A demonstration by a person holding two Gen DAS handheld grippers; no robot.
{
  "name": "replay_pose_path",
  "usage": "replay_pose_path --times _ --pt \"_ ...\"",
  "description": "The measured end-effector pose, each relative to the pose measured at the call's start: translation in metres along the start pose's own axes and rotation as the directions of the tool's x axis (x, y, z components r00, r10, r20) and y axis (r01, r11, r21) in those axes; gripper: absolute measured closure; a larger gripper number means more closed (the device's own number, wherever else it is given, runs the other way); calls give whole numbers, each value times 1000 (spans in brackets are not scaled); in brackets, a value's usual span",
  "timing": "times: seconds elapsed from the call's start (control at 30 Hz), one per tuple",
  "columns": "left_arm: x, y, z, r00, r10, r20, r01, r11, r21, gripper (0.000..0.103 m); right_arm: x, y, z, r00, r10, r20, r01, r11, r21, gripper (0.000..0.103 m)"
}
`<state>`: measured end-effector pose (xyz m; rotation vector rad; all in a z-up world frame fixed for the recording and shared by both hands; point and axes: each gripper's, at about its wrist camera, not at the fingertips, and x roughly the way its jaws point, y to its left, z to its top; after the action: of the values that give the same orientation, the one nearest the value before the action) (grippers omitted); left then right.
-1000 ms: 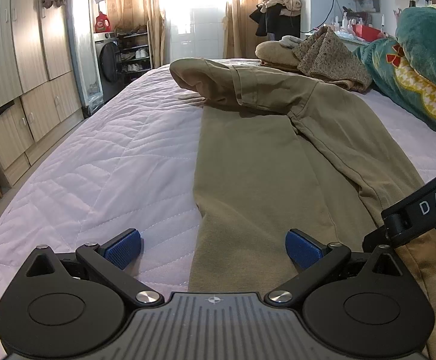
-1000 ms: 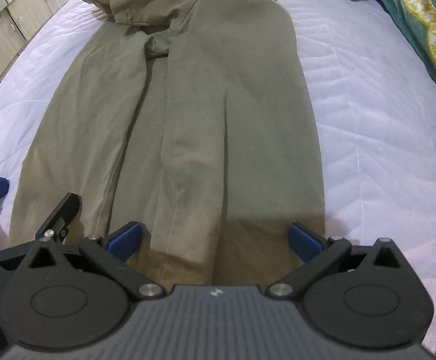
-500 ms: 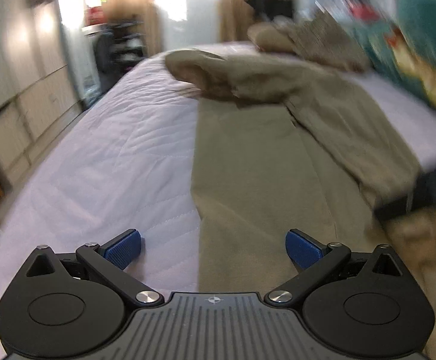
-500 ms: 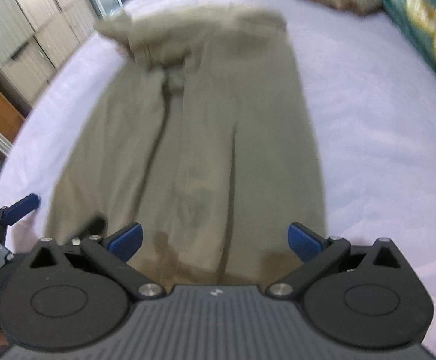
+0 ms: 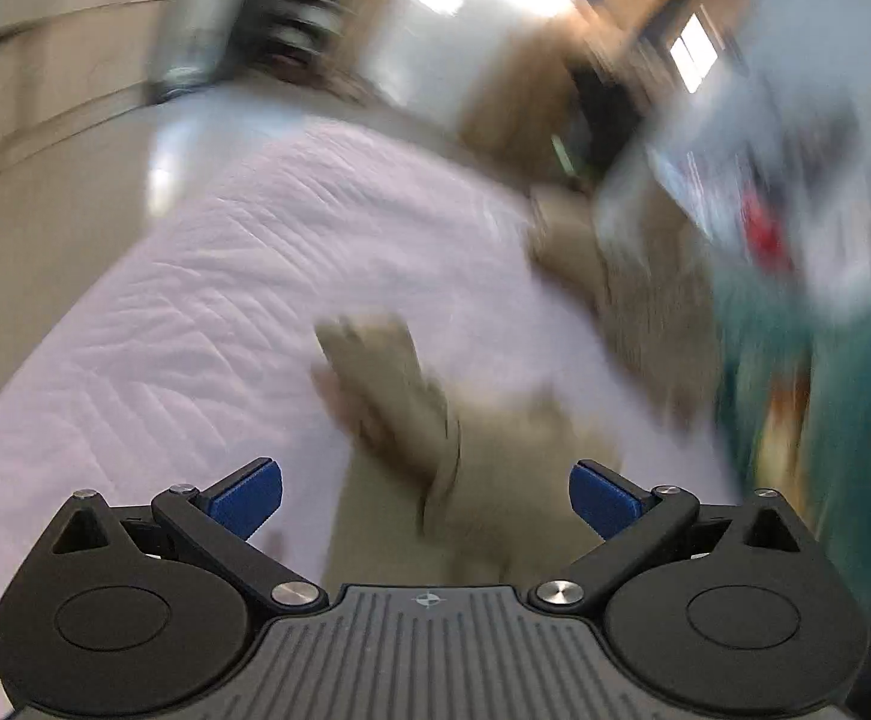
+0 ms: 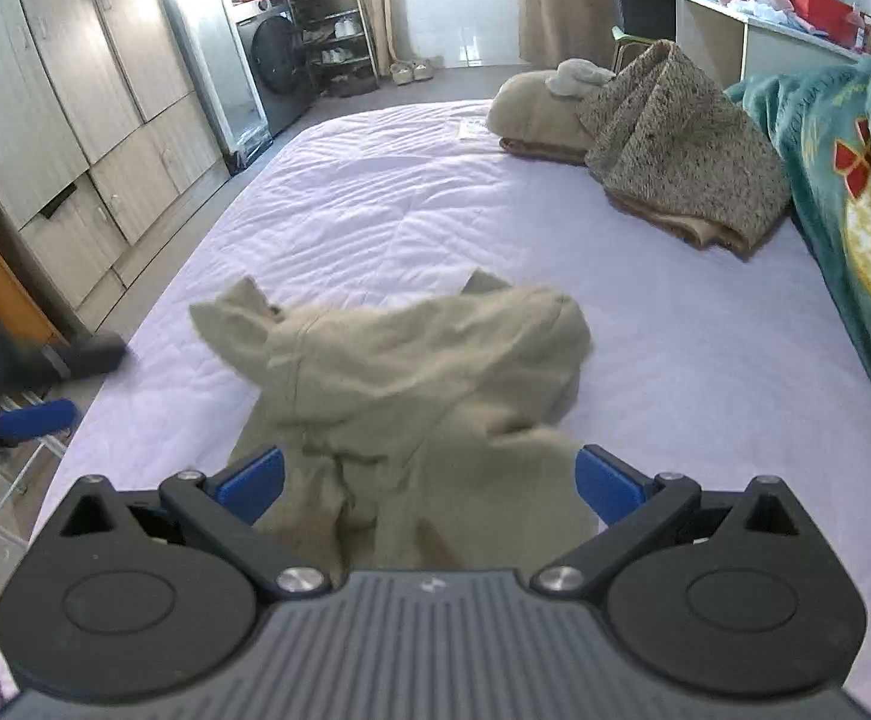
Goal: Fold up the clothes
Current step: 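Grasp the khaki coat's hood end with the right gripper while the left gripper grasps beside it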
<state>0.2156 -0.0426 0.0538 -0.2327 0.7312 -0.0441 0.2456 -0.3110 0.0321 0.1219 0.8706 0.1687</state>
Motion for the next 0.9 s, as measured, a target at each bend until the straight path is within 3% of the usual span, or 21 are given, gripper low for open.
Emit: replay_pose_path --times 0.03,0.07,0.1,0.17,0.23,0.33,0.37,0.43,0.5,0.6,0.7,0.77,0.9 --pt "1 5 3 1000 9 19 -8 999 -48 0 1 0 0 1000 -9 1 9 1000 -3 0" --pt "8 2 1 998 56 -1 -56 998 -5 1 7 0 3 1000 -11 -6 11 1000 -5 0" --pt "19 -7 -7 992 119 -34 -114 987 114 1 13 -1 5 1000 -13 -13 13 1000 -6 0" --pt "27 -18 -24 993 118 -26 -108 962 252 1 25 -2 10 1000 -15 -27 15 1000 -9 0" --pt "37 -31 -33 991 136 -12 -121 916 383 1 36 0 16 999 -13 -30 13 1000 -1 0" --pt "51 -39 -27 983 184 28 -176 870 460 1 57 4 27 999 -18 -45 18 1000 10 0" --pt "57 -38 -21 984 180 3 -164 883 440 1 64 7 31 998 -20 -58 21 1000 9 0" --pt "72 -34 -1 986 136 -101 -96 939 331 1 77 11 39 996 -12 -87 13 1000 14 0" --pt "84 -34 16 983 135 -121 -95 952 290 3 85 15 47 994 8 -107 -6 1000 27 0" --pt "88 -45 41 988 118 -95 -77 931 357 1 96 21 59 991 28 -132 -24 999 34 0" --pt "98 -39 66 986 68 -155 -22 958 284 1 108 27 73 989 17 -144 -14 1000 22 0" --pt "108 -30 63 985 101 -141 -66 969 238 1 115 23 79 988 -37 -149 41 999 24 0" --pt "122 -31 45 981 176 -78 -151 955 257 1 123 4 82 978 -170 -123 166 985 -41 0"
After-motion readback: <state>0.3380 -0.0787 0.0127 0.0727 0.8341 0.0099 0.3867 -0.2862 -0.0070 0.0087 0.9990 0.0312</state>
